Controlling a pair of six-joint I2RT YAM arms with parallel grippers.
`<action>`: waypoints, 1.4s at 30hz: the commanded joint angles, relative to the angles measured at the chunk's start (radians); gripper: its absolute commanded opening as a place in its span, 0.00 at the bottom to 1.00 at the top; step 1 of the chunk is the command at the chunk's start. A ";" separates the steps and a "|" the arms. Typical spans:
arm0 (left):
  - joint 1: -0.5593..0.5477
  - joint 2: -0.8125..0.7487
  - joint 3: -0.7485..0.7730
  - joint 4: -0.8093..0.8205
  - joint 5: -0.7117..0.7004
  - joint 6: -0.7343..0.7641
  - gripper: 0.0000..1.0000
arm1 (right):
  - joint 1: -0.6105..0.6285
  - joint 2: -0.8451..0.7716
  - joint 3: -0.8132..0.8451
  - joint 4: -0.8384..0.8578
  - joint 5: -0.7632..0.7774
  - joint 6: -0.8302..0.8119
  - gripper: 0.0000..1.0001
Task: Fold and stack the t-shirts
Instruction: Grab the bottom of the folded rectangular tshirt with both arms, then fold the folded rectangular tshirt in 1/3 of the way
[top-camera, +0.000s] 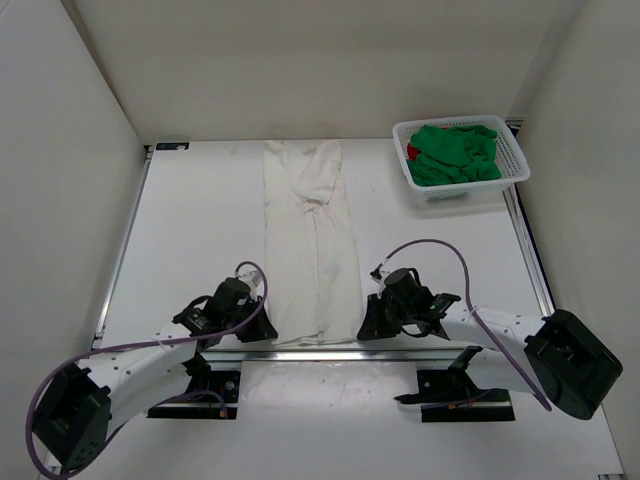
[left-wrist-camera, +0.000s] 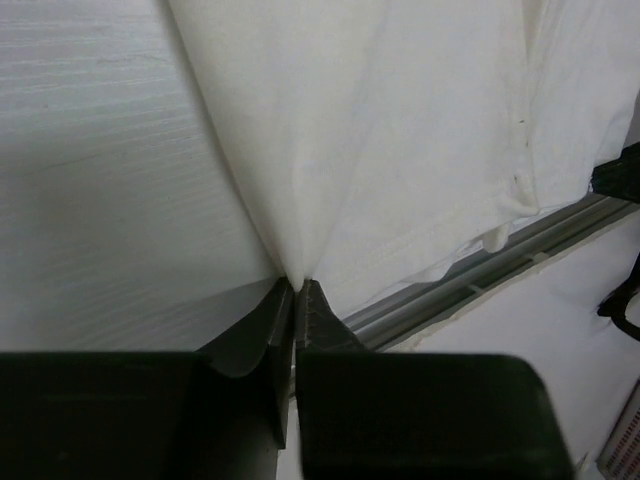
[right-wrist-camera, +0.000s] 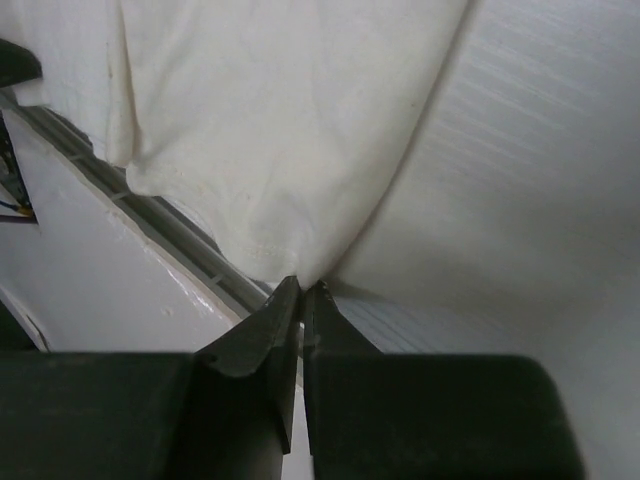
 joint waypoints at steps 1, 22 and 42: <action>0.003 -0.043 -0.018 -0.120 0.020 0.016 0.10 | 0.024 -0.052 -0.008 0.015 0.012 -0.003 0.00; 0.399 0.150 0.517 -0.133 0.145 0.114 0.00 | -0.259 0.163 0.639 -0.228 -0.003 -0.337 0.00; 0.473 0.804 0.810 0.119 0.027 0.070 0.01 | -0.428 0.857 1.211 -0.195 -0.149 -0.371 0.00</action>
